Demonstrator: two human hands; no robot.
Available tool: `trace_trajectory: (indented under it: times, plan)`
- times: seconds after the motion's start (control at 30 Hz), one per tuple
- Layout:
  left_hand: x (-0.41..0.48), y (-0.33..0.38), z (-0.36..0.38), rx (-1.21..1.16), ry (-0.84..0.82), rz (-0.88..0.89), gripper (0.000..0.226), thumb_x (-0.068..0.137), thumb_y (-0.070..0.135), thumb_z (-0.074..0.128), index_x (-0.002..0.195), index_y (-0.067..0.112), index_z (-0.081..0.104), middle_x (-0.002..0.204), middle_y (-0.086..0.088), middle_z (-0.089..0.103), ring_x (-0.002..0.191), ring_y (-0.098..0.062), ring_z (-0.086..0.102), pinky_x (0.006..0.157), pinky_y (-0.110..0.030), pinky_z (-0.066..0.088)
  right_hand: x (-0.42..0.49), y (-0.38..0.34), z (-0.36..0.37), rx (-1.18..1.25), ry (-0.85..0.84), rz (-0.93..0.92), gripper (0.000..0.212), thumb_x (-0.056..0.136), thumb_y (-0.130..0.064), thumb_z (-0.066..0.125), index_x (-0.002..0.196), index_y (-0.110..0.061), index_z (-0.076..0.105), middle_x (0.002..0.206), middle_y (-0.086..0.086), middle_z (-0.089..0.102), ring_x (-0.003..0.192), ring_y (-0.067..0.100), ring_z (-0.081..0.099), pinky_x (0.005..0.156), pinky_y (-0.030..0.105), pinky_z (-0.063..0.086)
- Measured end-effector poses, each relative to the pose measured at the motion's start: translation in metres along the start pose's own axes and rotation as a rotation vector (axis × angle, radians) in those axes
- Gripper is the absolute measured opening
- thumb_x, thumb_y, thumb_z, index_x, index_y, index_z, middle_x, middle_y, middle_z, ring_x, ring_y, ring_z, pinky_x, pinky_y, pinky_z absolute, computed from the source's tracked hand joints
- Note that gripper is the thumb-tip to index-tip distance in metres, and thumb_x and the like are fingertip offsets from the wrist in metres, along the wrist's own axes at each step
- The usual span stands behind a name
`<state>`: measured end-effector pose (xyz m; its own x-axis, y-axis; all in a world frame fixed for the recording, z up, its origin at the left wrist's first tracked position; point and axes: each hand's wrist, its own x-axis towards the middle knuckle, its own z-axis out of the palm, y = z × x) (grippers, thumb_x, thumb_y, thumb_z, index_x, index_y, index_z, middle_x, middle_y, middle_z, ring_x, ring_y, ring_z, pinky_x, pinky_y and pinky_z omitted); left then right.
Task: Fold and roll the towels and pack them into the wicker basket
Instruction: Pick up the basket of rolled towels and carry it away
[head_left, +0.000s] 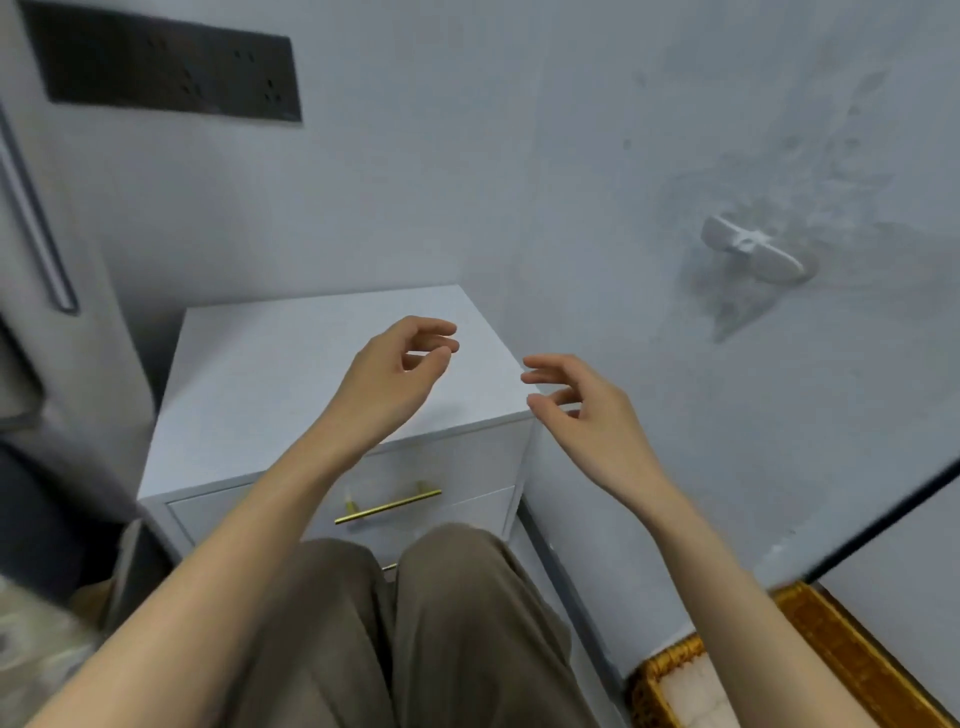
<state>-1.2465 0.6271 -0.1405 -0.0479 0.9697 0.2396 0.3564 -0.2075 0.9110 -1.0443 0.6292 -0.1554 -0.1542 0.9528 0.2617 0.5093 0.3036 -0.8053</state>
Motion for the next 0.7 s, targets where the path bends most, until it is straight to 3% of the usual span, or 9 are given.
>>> trace_trajectory:
  times: [0.23, 0.4, 0.6, 0.7]
  plan:
    - [0.094, -0.065, -0.029, 0.000, 0.032, -0.099, 0.027, 0.095, 0.018, 0.051, 0.118, 0.028, 0.058, 0.111, 0.015, 0.065, 0.096, 0.003, 0.060, 0.080, -0.019, 0.049, 0.113, 0.019, 0.058, 0.011, -0.047, 0.005, 0.030, 0.091, -0.016, 0.059, 0.119, -0.029, 0.059, 0.111, -0.018, 0.064, 0.083, -0.003, 0.058, 0.071, 0.003, 0.042]
    - [0.178, -0.093, -0.045, 0.022, -0.006, -0.192, 0.025, 0.095, 0.021, 0.050, 0.118, 0.029, 0.058, 0.114, 0.015, 0.063, 0.097, 0.001, 0.060, 0.070, -0.012, 0.047, 0.206, 0.027, 0.094, 0.021, -0.053, 0.046, 0.030, 0.091, -0.015, 0.060, 0.116, -0.030, 0.060, 0.111, -0.017, 0.064, 0.082, -0.002, 0.059, 0.070, 0.004, 0.043]
    - [0.231, -0.062, -0.066, 0.011, -0.039, -0.285, 0.026, 0.095, 0.022, 0.051, 0.119, 0.029, 0.058, 0.117, 0.011, 0.062, 0.104, -0.008, 0.059, 0.086, -0.026, 0.051, 0.255, -0.011, 0.086, -0.012, -0.101, 0.074, 0.031, 0.090, -0.017, 0.060, 0.117, -0.032, 0.059, 0.110, -0.019, 0.063, 0.086, -0.003, 0.060, 0.070, 0.006, 0.045]
    - [0.252, -0.010, -0.089, -0.003, -0.062, -0.314, 0.024, 0.095, 0.021, 0.050, 0.117, 0.029, 0.058, 0.118, 0.009, 0.062, 0.105, -0.009, 0.059, 0.091, -0.029, 0.050, 0.271, -0.058, 0.057, -0.020, -0.127, 0.120, 0.032, 0.091, -0.019, 0.059, 0.119, -0.034, 0.058, 0.112, -0.022, 0.061, 0.088, -0.005, 0.059, 0.071, 0.007, 0.047]
